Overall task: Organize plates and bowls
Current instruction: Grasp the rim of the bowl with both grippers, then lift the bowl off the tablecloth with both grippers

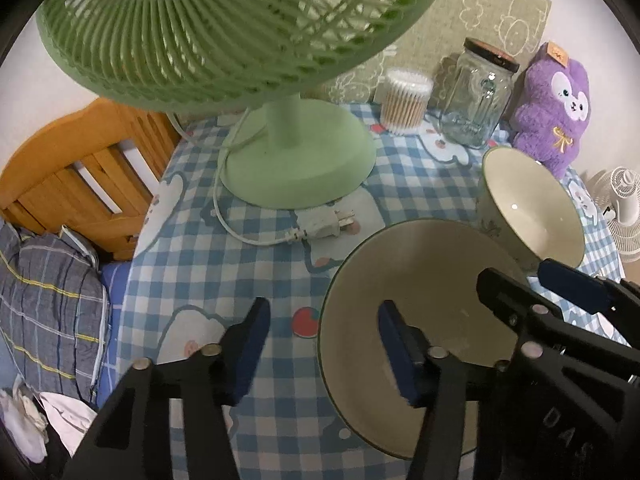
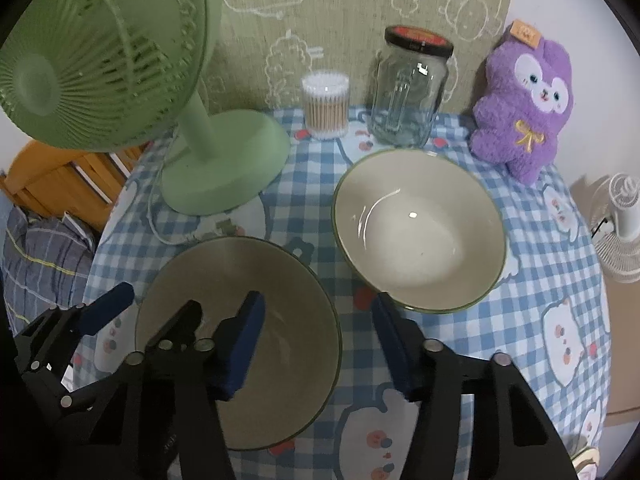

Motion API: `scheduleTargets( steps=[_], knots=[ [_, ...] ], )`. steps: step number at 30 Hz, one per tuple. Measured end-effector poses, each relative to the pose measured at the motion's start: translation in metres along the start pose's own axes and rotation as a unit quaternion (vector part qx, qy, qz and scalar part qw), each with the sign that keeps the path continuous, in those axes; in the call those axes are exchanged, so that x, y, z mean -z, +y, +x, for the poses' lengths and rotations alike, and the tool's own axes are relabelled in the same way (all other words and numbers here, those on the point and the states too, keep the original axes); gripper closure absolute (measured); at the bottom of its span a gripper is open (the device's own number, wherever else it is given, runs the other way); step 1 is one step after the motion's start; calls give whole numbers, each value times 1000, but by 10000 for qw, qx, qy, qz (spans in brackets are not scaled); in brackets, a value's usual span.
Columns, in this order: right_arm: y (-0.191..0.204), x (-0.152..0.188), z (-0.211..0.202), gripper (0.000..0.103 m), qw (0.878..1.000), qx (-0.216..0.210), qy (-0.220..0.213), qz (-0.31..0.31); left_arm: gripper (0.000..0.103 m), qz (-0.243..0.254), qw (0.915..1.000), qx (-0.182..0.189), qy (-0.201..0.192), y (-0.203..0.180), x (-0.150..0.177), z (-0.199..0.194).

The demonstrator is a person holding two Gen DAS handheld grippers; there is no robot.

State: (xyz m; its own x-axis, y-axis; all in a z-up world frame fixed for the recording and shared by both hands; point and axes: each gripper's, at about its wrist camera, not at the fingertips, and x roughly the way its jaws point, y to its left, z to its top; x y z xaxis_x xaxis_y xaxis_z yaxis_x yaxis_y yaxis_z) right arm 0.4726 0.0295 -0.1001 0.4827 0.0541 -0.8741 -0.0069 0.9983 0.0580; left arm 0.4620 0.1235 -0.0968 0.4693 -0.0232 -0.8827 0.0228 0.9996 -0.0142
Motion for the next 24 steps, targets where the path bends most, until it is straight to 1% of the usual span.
scheduleTargets(
  steps=[1,3,4,6,9,11,14,18,24],
  knots=[
    [0,0,3,52,10000,-10,40,12,56,-14,10000,19,38,1,0,2],
    [-1,1,7,61,10000,-20,87,19,60,-33,9999,49,92,2,1,6],
    [-1,1,9,63,9999,-25,115,20,63,-34,9999,51,111,2,1,7],
    [0,2,15,74,9997,-36,223,-16,65,-80,9999,83,122,3,1,9],
    [-1,4,18,80,9997,-12,249,4,71,-178,9996,168,154,4,0,9],
    [-3,4,19,82,9997,-26,254,10,72,-194,9993,244,217,3,0,11],
    [-6,6,23,83,9992,-91,374,77,75,-167,9989,309,320,-2,1,14],
    [-8,8,24,85,9990,-179,401,126,86,-171,9987,347,324,-4,4,15],
    [-7,11,20,86,9990,-152,399,93,87,-167,9990,267,304,-5,5,10]
  ],
)
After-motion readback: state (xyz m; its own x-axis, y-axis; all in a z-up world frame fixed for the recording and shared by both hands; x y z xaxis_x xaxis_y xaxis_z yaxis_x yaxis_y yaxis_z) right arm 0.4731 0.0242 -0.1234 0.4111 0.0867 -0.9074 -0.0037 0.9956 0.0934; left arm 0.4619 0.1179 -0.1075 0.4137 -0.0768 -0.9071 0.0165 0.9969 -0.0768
